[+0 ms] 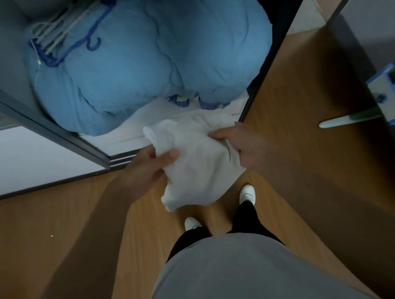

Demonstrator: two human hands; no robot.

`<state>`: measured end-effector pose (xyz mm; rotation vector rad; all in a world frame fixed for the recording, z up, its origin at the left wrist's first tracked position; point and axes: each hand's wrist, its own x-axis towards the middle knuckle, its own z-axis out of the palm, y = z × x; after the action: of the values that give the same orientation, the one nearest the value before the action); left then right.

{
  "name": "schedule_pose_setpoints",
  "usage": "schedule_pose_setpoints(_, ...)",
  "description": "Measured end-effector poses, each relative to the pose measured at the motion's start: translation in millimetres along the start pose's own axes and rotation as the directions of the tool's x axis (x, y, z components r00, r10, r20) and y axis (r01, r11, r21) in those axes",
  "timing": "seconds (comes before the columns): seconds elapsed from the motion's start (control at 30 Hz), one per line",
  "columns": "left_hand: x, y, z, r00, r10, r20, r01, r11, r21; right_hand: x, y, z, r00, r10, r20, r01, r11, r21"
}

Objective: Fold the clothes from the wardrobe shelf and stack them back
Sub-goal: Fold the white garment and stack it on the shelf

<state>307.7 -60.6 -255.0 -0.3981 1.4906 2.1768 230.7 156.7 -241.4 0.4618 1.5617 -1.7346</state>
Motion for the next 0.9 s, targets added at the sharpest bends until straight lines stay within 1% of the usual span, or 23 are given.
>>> schedule_pose_setpoints(0.03,2.3,-4.2,1.5,0.999,0.003,-0.039,-0.001,0.998,0.055,-0.7,-5.7,-1.9,0.997,0.077,-0.014,-0.077,0.997,0.006)
schedule_pose_setpoints(0.07,5.2,-5.4,3.5,0.996,0.014,-0.085,-0.007,0.997,0.082,-1.0,-9.6,-4.3,0.993,0.116,-0.006,-0.115,0.992,0.046)
schedule_pose_setpoints(0.1,9.2,-4.9,4.2,0.991,0.022,-0.135,-0.012,0.997,0.073,-0.5,-12.0,-5.9,0.994,0.107,0.014,-0.108,0.988,0.109)
schedule_pose_setpoints(0.13,13.1,-2.4,4.8,0.982,0.015,-0.188,-0.012,1.000,0.021,-1.2,-13.0,-7.1,0.997,0.061,0.040,-0.067,0.982,0.177)
schedule_pose_setpoints(0.17,17.2,1.0,4.3,0.972,-0.017,-0.235,0.004,0.998,-0.055,-2.8,-11.5,-7.7,0.998,-0.003,0.064,-0.010,0.978,0.211)
schedule_pose_setpoints(0.2,19.8,6.2,4.3,0.965,-0.077,-0.251,0.044,0.990,-0.133,-3.9,-7.4,-7.7,0.995,-0.059,0.085,0.042,0.982,0.182)
schedule_pose_setpoints(0.27,20.6,17.8,4.9,0.951,-0.222,-0.216,0.171,0.958,-0.232,-5.4,6.9,-5.6,0.977,-0.138,0.162,0.139,0.990,0.007)
schedule_pose_setpoints(0.3,19.3,21.7,4.9,0.943,-0.268,-0.197,0.216,0.944,-0.250,-5.6,14.5,-2.7,0.964,-0.165,0.207,0.180,0.982,-0.055)
schedule_pose_setpoints(0.33,16.6,24.8,3.8,0.945,-0.277,-0.176,0.228,0.939,-0.257,-5.7,20.2,1.3,0.957,-0.188,0.223,0.210,0.975,-0.075)
schedule_pose_setpoints(0.4,9.9,27.5,-1.9,0.974,-0.188,-0.130,0.150,0.955,-0.256,-5.6,25.6,10.7,0.962,-0.224,0.158,0.229,0.973,-0.016)
schedule_pose_setpoints(0.47,2.8,21.6,-8.3,0.993,-0.082,-0.083,0.065,0.980,-0.189,-3.8,25.6,19.6,0.980,-0.183,0.080,0.175,0.980,0.097)
schedule_pose_setpoints(0.5,0.5,16.7,-10.5,0.996,-0.049,-0.069,0.039,0.989,-0.140,-2.9,24.6,22.5,0.987,-0.142,0.072,0.132,0.982,0.136)
schedule_pose_setpoints(0.53,-0.7,13.1,-12.5,0.996,-0.023,-0.086,0.015,0.995,-0.095,-2.0,22.7,24.1,0.991,-0.105,0.085,0.092,0.984,0.150)
schedule_pose_setpoints(0.57,-0.6,11.5,-14.4,0.991,0.005,-0.136,-0.014,0.998,-0.064,-1.3,20.1,23.9,0.991,-0.076,0.107,0.061,0.988,0.139)
schedule_pose_setpoints(0.63,1.9,11.8,-18.9,0.962,0.040,-0.269,-0.051,0.998,-0.034,-1.5,12.0,20.7,0.991,-0.047,0.127,0.039,0.997,0.070)
schedule_pose_setpoints(0.67,3.4,13.0,-21.2,0.945,0.042,-0.324,-0.053,0.998,-0.026,-1.4,6.4,18.5,0.993,-0.044,0.111,0.042,0.999,0.019)
schedule_pose_setpoints(0.73,6.1,14.0,-24.6,0.916,0.030,-0.400,-0.028,1.000,0.011,1.2,-3.7,14.7,0.997,-0.061,0.040,0.066,0.989,-0.129)
schedule_pose_setpoints(0.8,7.2,13.9,-24.3,0.887,0.027,-0.461,-0.011,0.999,0.037,5.4,-10.5,11.8,0.994,-0.098,-0.040,0.082,0.954,-0.287)
schedule_pose_setpoints(0.83,8.2,13.3,-23.8,0.868,0.022,-0.496,-0.012,1.000,0.024,7.9,-12.6,11.0,0.990,-0.122,-0.076,0.091,0.940,-0.328)
schedule_pose_setpoints(0.9,9.5,12.8,-25.5,0.833,0.016,-0.554,-0.033,0.999,-0.021,11.2,-15.8,12.7,0.977,-0.174,-0.120,0.127,0.936,-0.327)
